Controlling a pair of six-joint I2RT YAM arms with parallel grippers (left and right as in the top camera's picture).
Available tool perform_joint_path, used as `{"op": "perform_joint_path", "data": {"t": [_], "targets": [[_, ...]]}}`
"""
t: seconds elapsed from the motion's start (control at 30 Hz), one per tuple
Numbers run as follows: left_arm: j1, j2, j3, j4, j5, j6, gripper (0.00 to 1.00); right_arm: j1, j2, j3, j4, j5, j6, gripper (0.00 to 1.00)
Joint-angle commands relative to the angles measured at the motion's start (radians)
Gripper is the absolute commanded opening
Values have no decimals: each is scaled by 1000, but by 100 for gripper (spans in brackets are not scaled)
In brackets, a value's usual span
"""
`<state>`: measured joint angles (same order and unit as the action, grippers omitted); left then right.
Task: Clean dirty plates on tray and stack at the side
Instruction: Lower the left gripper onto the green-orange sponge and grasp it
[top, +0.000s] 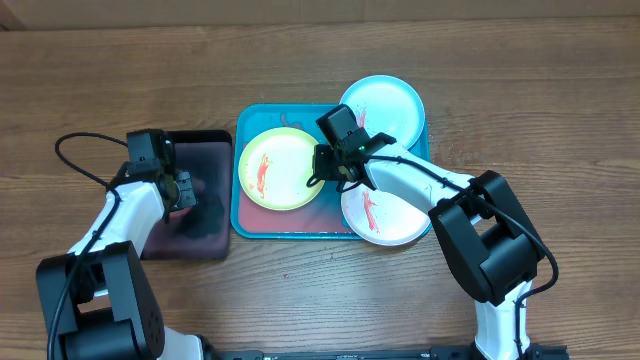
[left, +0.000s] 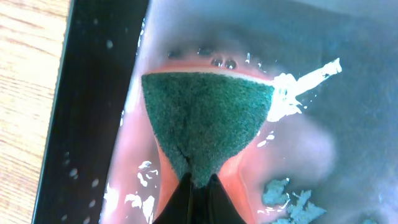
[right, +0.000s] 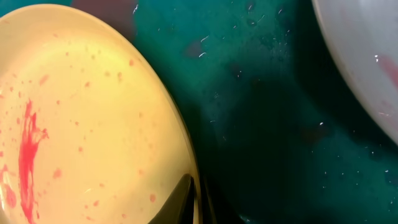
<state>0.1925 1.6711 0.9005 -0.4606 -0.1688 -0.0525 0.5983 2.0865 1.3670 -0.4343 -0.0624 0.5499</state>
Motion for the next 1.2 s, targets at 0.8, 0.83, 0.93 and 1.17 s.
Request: {"op": "perform_joint_path", "data": {"t": [0.8, 0.83, 0.93, 1.17], "targets": [[-31, 92, 163, -163, 87, -22, 4, 5, 18, 14, -9, 16, 4, 7], [-36, 104, 149, -138, 84, -24, 4, 5, 18, 14, -9, 16, 4, 7], [-49, 155, 116, -61, 77, -31, 4, 5, 18, 14, -10, 16, 4, 7], [-58, 304, 92, 7, 58, -81, 4, 5, 18, 14, -14, 17, 4, 7]]}}
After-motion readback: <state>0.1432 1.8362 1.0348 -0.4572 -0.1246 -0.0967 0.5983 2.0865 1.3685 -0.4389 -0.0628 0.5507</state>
